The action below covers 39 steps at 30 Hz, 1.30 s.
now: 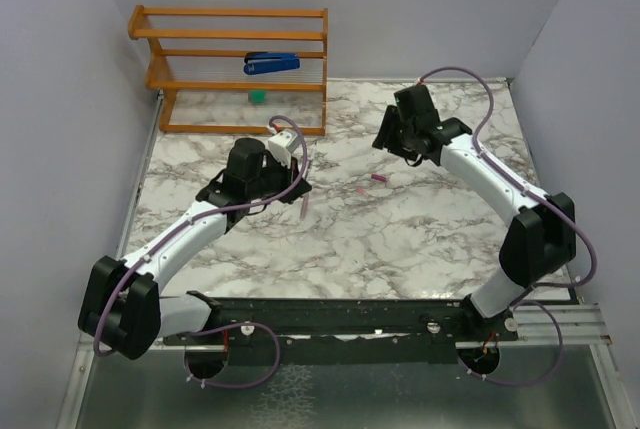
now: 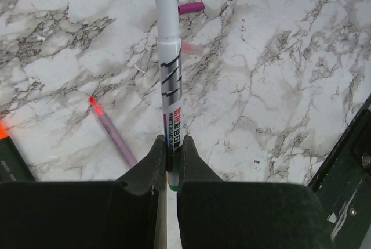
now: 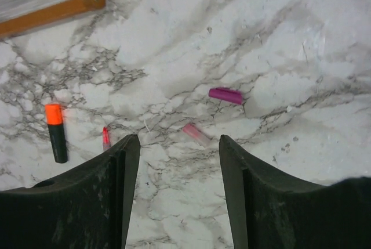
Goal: Insert the pens into the pen caps
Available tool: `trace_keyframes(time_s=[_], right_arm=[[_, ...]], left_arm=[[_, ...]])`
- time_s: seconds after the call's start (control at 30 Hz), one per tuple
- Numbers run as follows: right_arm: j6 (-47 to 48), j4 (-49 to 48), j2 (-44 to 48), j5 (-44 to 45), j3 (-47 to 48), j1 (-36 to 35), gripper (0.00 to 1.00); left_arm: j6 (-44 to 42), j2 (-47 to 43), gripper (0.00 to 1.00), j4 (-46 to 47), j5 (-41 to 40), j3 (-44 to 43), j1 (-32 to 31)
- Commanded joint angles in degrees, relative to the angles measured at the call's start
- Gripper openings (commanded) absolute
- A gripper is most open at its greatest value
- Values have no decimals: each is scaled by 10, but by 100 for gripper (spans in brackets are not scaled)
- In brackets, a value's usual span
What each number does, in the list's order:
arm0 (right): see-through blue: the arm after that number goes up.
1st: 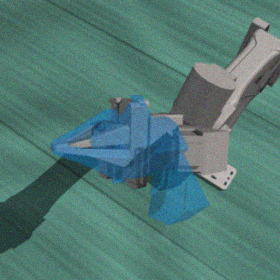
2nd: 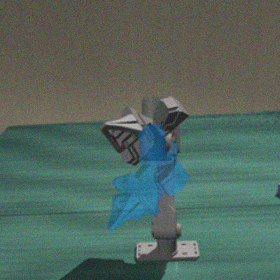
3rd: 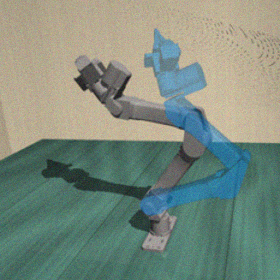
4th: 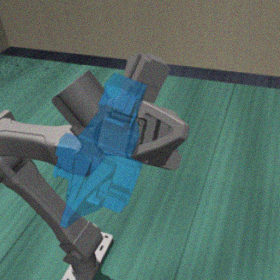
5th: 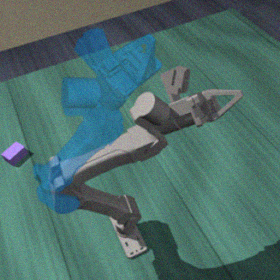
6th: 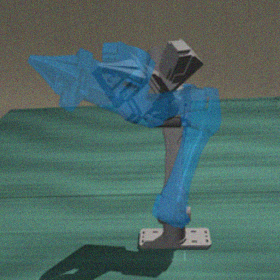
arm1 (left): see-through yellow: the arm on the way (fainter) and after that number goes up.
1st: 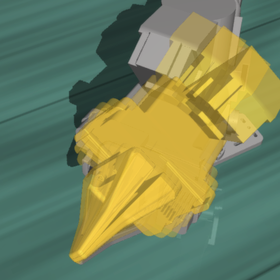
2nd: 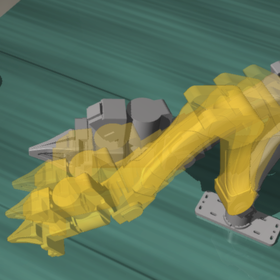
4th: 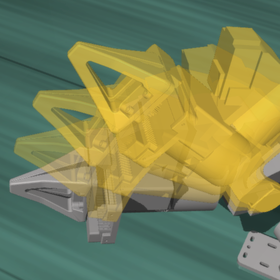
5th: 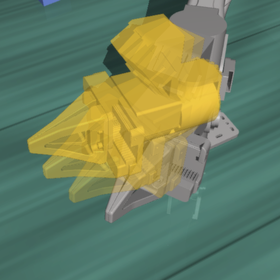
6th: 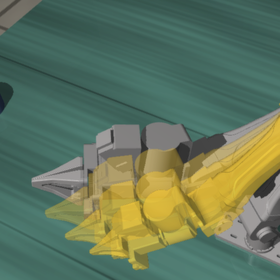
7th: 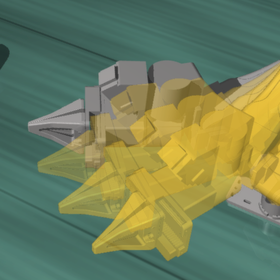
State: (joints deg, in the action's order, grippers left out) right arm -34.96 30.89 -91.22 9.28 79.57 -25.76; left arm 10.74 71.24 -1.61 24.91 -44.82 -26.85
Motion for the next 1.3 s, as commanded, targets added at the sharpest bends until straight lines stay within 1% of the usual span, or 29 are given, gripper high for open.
trace_keyframes(time_s=[0.0, 0.07, 0.13, 0.2, 0.23, 0.27, 0.33, 0.37, 0.4, 0.47, 0.53, 0.63, 0.7, 0.77, 0.83, 0.9, 0.93, 1.0, 1.03, 1.07, 1.1, 1.17, 1.2, 1.23, 1.27], right_arm=[[-188, 129, -67, -21, 31, 5, 61], [-263, 152, -84, -28, 31, 5, 58], [-324, 154, -92, -29, 24, 7, 56], [-351, 130, -97, -43, 21, 12, 55], [-332, 102, -103, -57, 26, 14, 54], [-294, 74, -113, -67, 41, 15, 53], [-206, 83, -150, -73, 108, 16, 52], [-129, 99, -169, -68, 152, 16, 52], [-86, 124, -189, -52, 207, 16, 53], [-31, 163, -214, -14, 263, 18, 55], [60, 172, -229, -40, 299, 24, 56], [234, 175, -234, -133, 326, 23, 58], [371, 226, -245, -178, 351, 23, 59], [468, 251, -236, -175, 328, 21, 58], [536, 255, -223, -164, 290, 21, 58], [554, 251, -217, -133, 270, 22, 59], [540, 248, -218, -110, 272, 24, 60], [468, 212, -210, -50, 266, 37, 62], [426, 196, -204, -43, 258, 47, 62], [393, 179, -194, -56, 245, 55, 61], [392, 164, -181, -99, 227, 56, 59], [426, 114, -147, -180, 164, 55, 58], [431, 100, -137, -185, 144, 54, 60], [415, 97, -135, -151, 142, 56, 62], [375, 105, -140, -86, 153, 59, 63]], left_arm=[[-55, -27, 0, -61, -25, -28, 1], [-58, -33, 0, -63, -27, -25, 1], [-57, -37, 0, -61, -23, -23, 1], [-57, -43, 0, -62, -20, -22, 1], [-56, -46, 0, -62, -18, -21, 1], [-57, -50, 0, -63, -17, -20, 1], [-59, -58, 0, -64, -15, -18, 1], [-61, -62, 0, -65, -13, -16, 1], [-63, -64, 0, -66, -12, -16, 1], [-66, -68, 0, -68, -12, -14, 1], [-66, -68, 0, -69, -11, -15, 1], [-69, -68, 0, -65, -11, -14, 1], [-71, -69, 0, -58, -11, -12, 1], [-69, -69, 0, -46, -13, -2, 1], [-63, -66, 0, -33, -6, 10, 1], [-57, -59, 0, -24, 3, 16, 1], [-55, -53, 0, -22, 8, 16, 1], [-53, -42, 0, -22, 14, 13, 1], [-50, -37, 0, -21, 14, 12, 1], [-48, -32, 0, -20, 11, 10, 1], [-46, -29, 0, -20, 11, 7, 1], [-39, -28, 0, -10, 12, 9, 1], [-34, -30, 0, -3, 11, 12, 1], [-28, -32, 0, 4, 11, 15, 1], [-25, -32, 0, 5, 10, 16, 1]])
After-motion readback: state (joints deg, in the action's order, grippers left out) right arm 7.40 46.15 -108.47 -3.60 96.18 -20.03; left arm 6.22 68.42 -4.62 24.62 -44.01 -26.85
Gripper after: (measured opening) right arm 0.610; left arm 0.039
